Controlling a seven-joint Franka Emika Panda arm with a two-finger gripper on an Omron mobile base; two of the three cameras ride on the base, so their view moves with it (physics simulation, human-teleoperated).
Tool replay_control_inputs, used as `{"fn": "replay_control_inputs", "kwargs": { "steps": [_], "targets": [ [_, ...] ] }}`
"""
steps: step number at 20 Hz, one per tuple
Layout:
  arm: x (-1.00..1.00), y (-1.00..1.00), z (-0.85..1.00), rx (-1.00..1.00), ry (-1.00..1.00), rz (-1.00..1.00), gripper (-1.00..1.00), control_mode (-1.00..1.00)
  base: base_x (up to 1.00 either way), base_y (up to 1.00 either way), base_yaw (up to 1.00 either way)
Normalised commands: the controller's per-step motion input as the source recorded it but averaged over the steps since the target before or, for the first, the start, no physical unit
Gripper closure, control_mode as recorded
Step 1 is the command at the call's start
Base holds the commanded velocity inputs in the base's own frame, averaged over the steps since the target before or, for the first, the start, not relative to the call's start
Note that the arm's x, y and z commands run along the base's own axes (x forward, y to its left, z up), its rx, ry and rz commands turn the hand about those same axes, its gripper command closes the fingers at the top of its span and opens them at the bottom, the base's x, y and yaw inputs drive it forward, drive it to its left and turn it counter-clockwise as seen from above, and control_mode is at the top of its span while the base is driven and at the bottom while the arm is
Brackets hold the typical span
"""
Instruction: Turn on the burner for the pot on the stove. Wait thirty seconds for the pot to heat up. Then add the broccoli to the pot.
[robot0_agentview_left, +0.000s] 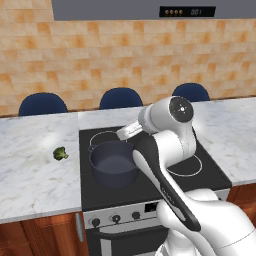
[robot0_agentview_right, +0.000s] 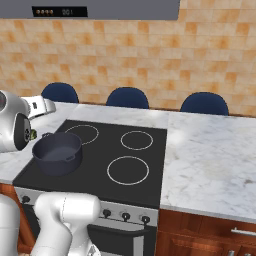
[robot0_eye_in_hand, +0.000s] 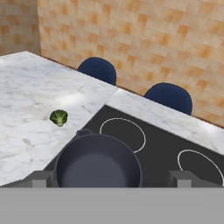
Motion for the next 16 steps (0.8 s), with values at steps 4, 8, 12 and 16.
{"fn": "replay_control_inputs", "kwargs": {
  "steps": [4, 8, 12, 16],
  "targets": [
    [0.0, 0.0, 0.0, 0.0, 0.0, 0.0, -1.0, -1.0, 0.0, 0.0, 0.0],
    [0.0, 0.0, 0.0, 0.0, 0.0, 0.0, -1.0, -1.0, 0.0, 0.0, 0.0],
    [0.0, 0.0, 0.0, 0.0, 0.0, 0.0, -1.0, -1.0, 0.0, 0.0, 0.0],
    [0.0, 0.0, 0.0, 0.0, 0.0, 0.0, -1.0, -1.0, 0.0, 0.0, 0.0]
  ]
}}
